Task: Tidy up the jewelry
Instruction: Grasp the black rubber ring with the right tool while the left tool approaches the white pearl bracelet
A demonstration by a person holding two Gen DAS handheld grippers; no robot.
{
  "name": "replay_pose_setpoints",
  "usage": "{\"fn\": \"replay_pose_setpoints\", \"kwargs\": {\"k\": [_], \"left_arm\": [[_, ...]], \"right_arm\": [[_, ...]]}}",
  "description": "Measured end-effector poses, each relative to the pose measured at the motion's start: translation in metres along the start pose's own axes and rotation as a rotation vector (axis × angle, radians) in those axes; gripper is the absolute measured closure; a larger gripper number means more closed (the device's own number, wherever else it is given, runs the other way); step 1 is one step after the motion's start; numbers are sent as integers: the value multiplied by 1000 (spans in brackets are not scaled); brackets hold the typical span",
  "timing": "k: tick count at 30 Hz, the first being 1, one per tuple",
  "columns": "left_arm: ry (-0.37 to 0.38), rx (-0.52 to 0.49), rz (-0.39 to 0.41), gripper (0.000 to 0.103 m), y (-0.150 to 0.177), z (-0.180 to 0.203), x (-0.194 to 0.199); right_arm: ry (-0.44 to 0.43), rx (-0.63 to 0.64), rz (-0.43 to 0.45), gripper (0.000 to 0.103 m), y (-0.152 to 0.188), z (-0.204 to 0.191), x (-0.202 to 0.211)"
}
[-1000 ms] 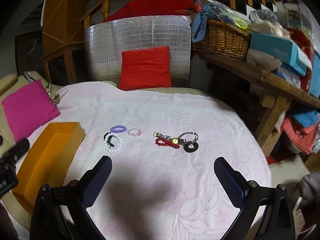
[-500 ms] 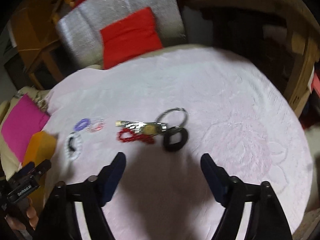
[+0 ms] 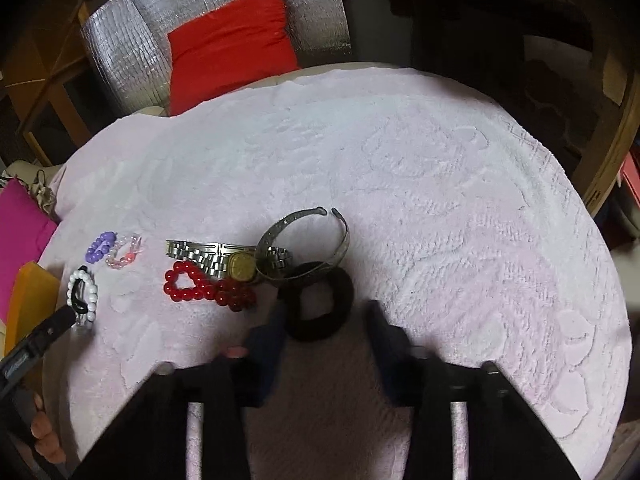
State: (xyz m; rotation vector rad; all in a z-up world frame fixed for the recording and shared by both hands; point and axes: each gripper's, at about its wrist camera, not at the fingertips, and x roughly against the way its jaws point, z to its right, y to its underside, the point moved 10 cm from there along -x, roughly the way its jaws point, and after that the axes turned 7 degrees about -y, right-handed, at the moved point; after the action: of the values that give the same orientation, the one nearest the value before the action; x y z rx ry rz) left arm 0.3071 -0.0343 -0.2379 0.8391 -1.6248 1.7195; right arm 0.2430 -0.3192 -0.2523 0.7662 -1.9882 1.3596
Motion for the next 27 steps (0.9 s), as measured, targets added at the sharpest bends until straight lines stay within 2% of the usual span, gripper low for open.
{"fn": "replay_pose_setpoints", "kwargs": {"k": [1,3,5,7,9,12,20,25,26,27], "left_arm": [[-6,-8,-2,31,-1,0,-2],[-8,-17,-10,46,1,-1,-6],[3,-14,-10,52,1,-3,-3],[37,0,-1,66,-1,-7,1],[74,10,2,84,-1,-9,5],[97,1,-8,93,2,-8,7],[142,-26,42,94,2,-7,29],[99,-41,43,93,4,-15,26],[86,-37,42,85,3,-17,24],[81,-33,39,66,2,-18,21]], "right_arm": [[-3,-2,4,77,0,0,1],[-11,-5,9,82,0,0,3],[-22,-10,13,85,0,0,6],[-37,-18,15,86,2,-1,10],[-62,-28,12,87,4,-4,12],[-88,-26,13,87,5,-9,17],[-171,-22,31,87,10,-23,41],[-202,-29,42,87,12,-23,52],[-201,-32,44,87,12,-22,53],[-199,-36,42,87,13,-21,53]]}}
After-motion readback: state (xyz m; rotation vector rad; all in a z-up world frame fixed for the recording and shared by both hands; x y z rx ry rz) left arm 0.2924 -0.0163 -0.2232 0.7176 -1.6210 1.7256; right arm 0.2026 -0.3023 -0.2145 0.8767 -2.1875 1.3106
